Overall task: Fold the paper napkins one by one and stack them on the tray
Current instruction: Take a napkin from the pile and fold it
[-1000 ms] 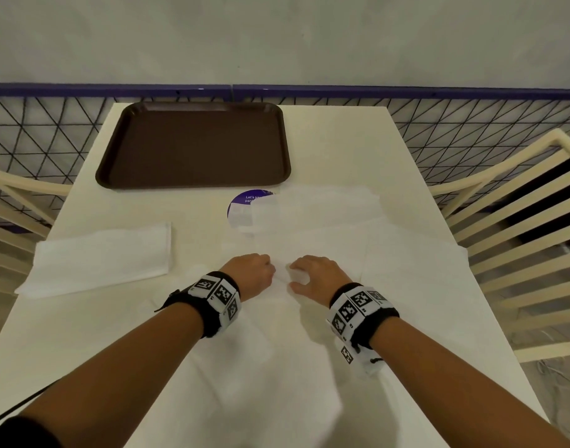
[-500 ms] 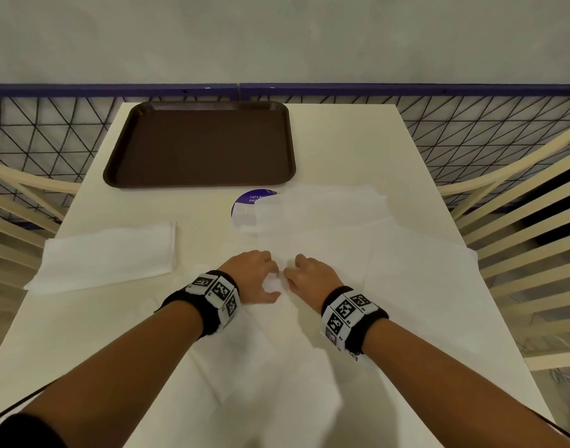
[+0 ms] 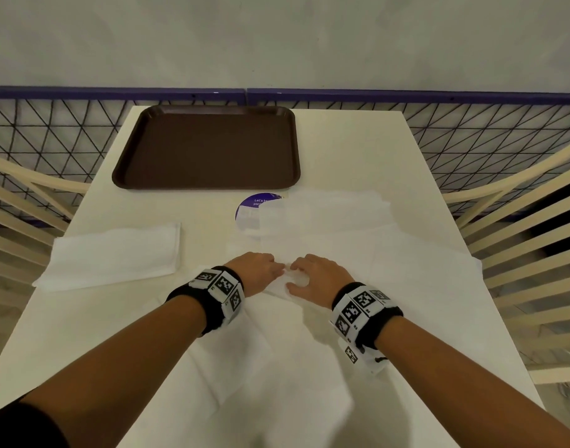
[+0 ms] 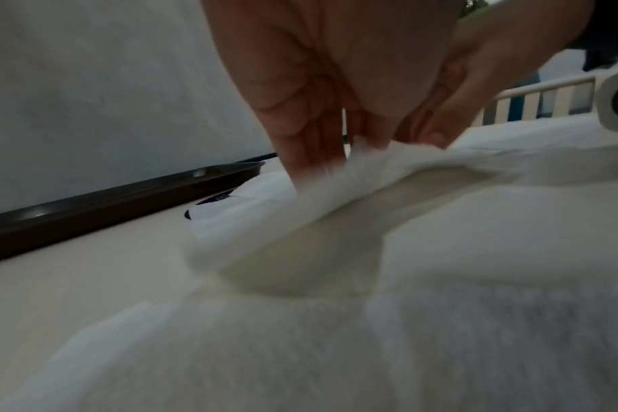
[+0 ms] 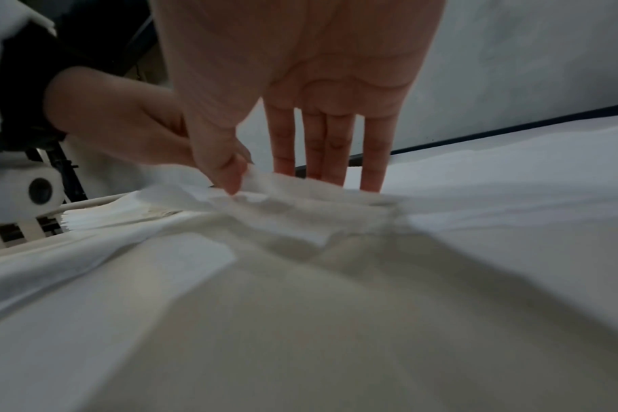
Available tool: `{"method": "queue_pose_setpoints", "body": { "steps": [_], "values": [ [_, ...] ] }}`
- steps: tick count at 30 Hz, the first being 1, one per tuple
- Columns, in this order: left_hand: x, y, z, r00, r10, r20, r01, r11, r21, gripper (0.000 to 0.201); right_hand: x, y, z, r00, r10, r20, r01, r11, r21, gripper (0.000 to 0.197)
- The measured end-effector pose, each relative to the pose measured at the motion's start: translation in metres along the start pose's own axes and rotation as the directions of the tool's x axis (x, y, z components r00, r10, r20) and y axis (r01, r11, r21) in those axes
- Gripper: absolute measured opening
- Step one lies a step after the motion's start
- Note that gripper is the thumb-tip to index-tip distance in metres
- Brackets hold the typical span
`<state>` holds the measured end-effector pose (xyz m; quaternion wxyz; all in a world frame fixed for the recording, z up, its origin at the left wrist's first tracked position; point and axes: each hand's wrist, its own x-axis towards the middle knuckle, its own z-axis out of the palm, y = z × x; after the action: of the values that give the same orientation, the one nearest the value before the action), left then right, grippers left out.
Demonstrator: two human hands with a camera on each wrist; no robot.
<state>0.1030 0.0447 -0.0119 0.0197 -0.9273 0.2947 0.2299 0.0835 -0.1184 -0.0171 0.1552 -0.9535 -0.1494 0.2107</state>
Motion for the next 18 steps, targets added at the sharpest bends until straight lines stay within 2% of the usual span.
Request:
{"method": "queue_pose_setpoints", "body": {
  "steps": [2, 4, 6, 8, 10, 12, 14, 18],
  "values": [
    [-0.001, -0.002, -0.005, 1.0, 0.007, 0.022, -0.005, 0.996, -0.092, 0.041, -0.002, 0.004, 0.001, 1.0, -0.025, -0.013, 0.024, 0.999, -0.039, 0.049],
    [0.0, -0.005, -0.013, 1.0, -0.008, -0.008, 0.007, 0.988, -0.155, 0.039, -0.002, 0.009, -0.002, 0.995, -0.067, -0.068, 0.058, 0.99, -0.127, 0.043],
    [0.0, -0.006, -0.024, 0.996, -0.043, -0.073, 0.028, 0.98, -0.195, 0.036, -0.001, 0.014, -0.011, 0.985, -0.087, -0.148, 0.064, 0.986, -0.151, 0.039],
    [-0.004, -0.008, -0.034, 0.978, -0.062, -0.2, 0.016, 0.974, -0.224, 0.034, 0.0, 0.014, -0.024, 0.966, -0.069, -0.249, 0.048, 0.995, -0.091, 0.036],
    [-0.01, -0.01, -0.044, 0.93, -0.072, -0.36, -0.042, 0.953, -0.299, 0.033, -0.002, 0.008, -0.036, 0.914, -0.097, -0.394, 0.085, 0.995, -0.048, 0.031],
    [-0.021, -0.011, -0.052, 0.896, -0.091, -0.434, -0.096, 0.915, -0.392, 0.038, -0.007, -0.004, -0.044, 0.843, -0.188, -0.503, 0.185, 0.981, -0.057, 0.025],
    [-0.033, -0.018, -0.055, 0.911, -0.112, -0.397, -0.081, 0.895, -0.438, 0.045, -0.015, -0.021, -0.047, 0.838, -0.24, -0.49, 0.25, 0.967, -0.046, 0.026],
    [-0.064, -0.036, -0.039, 0.899, -0.119, -0.422, -0.085, 0.897, -0.433, 0.023, -0.029, -0.048, -0.037, 0.896, -0.252, -0.366, 0.278, 0.96, 0.02, 0.029]
  ]
}}
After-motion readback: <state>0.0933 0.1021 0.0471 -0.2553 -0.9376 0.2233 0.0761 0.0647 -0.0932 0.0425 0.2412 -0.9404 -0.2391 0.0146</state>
